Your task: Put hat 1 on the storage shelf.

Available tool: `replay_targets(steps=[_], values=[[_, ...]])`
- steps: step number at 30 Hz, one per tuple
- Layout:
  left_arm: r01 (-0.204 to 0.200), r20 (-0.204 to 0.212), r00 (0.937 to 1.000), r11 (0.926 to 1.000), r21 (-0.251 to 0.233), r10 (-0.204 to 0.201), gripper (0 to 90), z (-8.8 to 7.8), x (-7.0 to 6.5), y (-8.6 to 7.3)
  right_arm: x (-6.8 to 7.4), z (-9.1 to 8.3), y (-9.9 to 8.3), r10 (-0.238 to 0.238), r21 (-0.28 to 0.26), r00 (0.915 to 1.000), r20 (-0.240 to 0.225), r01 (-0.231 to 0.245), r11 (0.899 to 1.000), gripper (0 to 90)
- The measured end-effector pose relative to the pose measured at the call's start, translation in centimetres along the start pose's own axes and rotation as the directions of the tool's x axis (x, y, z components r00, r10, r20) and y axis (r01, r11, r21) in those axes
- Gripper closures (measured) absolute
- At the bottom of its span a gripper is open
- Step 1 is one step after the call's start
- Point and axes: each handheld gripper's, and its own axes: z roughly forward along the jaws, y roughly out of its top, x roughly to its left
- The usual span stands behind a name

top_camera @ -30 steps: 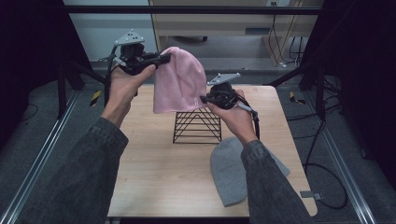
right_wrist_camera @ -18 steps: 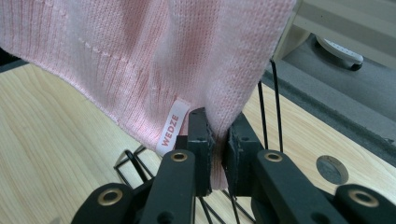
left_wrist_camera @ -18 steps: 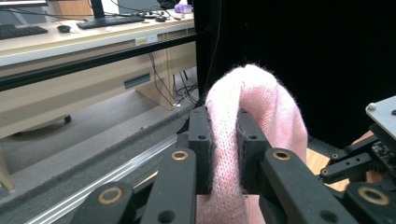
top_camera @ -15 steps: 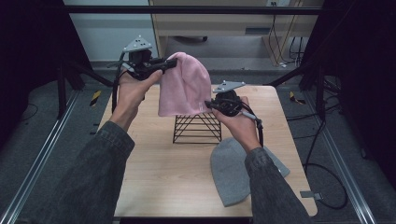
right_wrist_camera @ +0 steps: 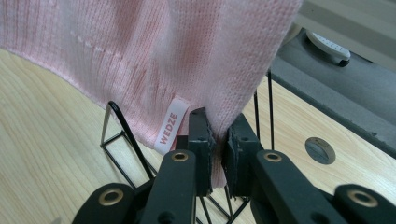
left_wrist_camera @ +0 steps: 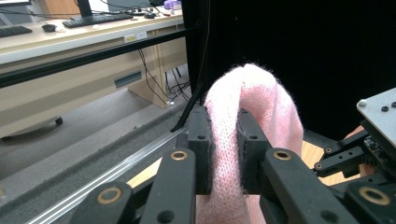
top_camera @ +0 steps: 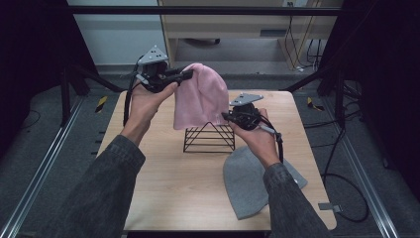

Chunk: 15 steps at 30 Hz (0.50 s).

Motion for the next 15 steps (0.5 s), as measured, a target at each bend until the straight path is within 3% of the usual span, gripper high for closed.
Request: replay_targets(steps=[15], values=[[-0.019,0.016,0.9997,0.9978,0.064,0.018,77.7,1.5,-1.3,-1.5,-0.6,0.0,-2.4,0.012,0.038,0.9997,0.023,-0.012,0.999,82.8]])
